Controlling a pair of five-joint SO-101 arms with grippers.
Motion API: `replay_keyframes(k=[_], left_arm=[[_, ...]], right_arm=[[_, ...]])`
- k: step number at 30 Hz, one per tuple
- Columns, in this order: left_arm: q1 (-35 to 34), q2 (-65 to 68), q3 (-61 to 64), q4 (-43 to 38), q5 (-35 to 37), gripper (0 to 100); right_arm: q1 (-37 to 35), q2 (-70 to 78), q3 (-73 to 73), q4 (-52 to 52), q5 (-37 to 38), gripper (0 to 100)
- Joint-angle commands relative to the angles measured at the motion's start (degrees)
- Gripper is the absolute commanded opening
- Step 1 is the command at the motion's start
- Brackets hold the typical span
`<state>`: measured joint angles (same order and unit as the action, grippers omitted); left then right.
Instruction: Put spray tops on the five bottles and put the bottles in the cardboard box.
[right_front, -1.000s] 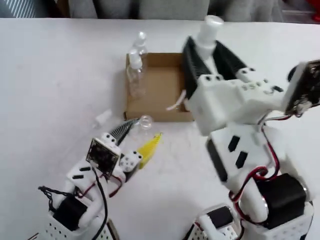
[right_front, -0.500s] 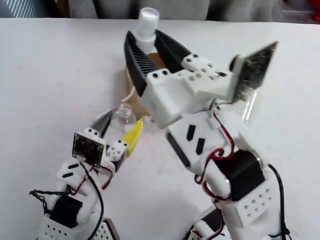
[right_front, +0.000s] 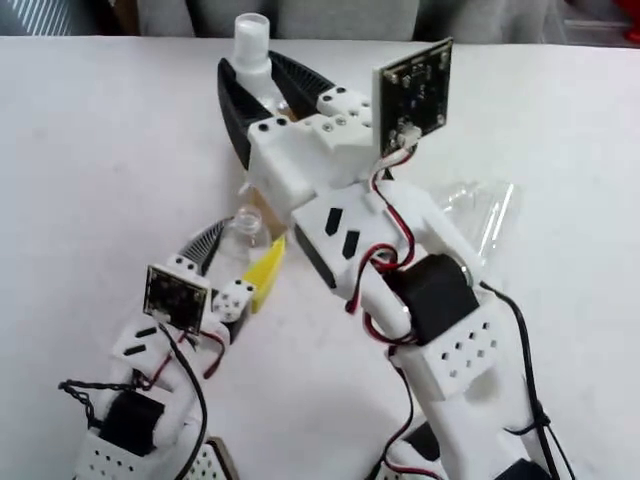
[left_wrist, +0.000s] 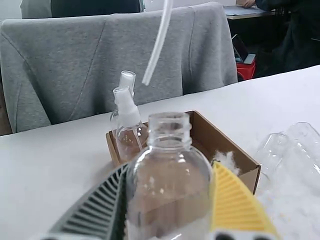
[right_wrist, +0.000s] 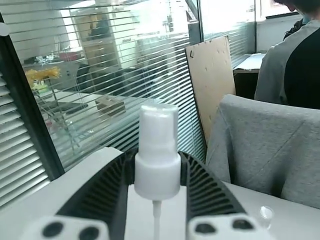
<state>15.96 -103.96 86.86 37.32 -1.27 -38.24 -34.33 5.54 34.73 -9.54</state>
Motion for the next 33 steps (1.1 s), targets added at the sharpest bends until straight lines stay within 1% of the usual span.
replay_keyframes(k=[1, 10, 17, 24, 33], left_arm=[[-0.5, -1.1, -0.6, -1.8, -0.4, 9], [-2.4, -1.0, -0.5, -1.8, -0.4, 9], [-2.2, -1.0, 0.2, -1.8, -0.5, 9], [-2.3, -1.0, 6.3, -11.3, -0.5, 9], [-2.3, -1.0, 6.4, -11.6, -0.5, 9]], right_arm=[[0.0, 0.4, -0.4, -0.9, 0.6, 1.6], [2.9, -0.1, 3.3, -0.9, 0.6, 1.6], [2.9, -2.0, 4.3, -1.3, 0.6, 1.6], [1.6, -2.9, 0.2, -0.9, 0.6, 1.6], [1.6, -3.0, 4.3, -0.1, 0.6, 1.6]])
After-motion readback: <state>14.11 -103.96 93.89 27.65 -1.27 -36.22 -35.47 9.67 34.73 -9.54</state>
